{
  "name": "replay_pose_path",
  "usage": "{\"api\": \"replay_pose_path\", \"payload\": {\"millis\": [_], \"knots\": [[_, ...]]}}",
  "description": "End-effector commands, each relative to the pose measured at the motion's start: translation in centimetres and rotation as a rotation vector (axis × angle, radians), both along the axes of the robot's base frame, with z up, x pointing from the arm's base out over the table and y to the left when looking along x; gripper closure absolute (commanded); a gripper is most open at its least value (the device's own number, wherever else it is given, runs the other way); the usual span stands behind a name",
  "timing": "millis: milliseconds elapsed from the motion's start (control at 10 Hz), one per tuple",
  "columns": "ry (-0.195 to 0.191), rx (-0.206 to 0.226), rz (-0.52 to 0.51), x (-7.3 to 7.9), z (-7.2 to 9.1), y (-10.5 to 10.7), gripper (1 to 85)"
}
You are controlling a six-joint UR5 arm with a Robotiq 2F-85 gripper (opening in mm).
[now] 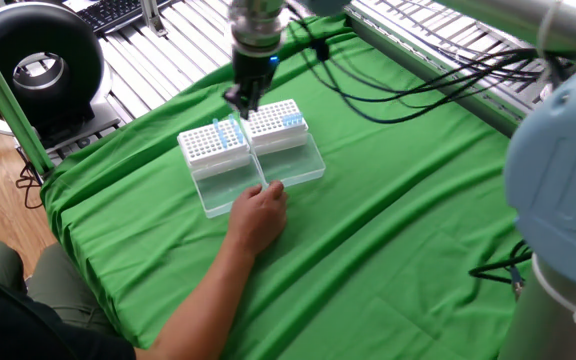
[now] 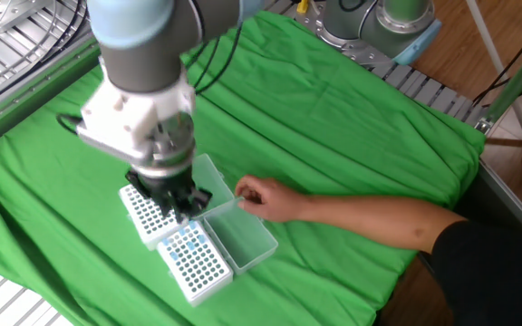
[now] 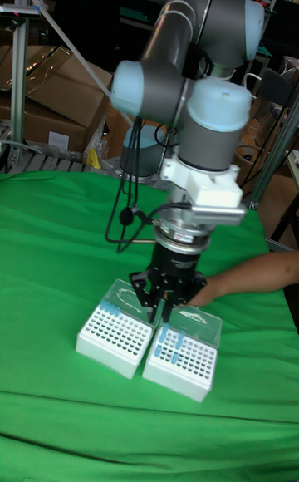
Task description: Insert a medium pipette tip into the holder for medium pipette tips
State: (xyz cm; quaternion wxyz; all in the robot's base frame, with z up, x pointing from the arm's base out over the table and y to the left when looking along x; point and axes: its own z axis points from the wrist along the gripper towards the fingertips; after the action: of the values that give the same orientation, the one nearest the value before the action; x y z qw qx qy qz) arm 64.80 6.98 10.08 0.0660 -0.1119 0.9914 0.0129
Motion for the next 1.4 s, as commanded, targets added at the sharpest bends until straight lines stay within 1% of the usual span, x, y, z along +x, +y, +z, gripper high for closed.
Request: {"api": "replay_pose_path", "payload": {"millis": [0,300,700,1300], "knots": [[-0.009,0.006,-0.043,1.6,-0.5,2.8,57.0],[-0.031,-0.003,-0.051,3.1,-1.4,3.3,57.0],[-0.045,-0.007,-0.045,4.5,-1.8,3.2,57.7],[-0.060,-0.010,-0.032,5.0,-2.8,2.9,59.3]]}}
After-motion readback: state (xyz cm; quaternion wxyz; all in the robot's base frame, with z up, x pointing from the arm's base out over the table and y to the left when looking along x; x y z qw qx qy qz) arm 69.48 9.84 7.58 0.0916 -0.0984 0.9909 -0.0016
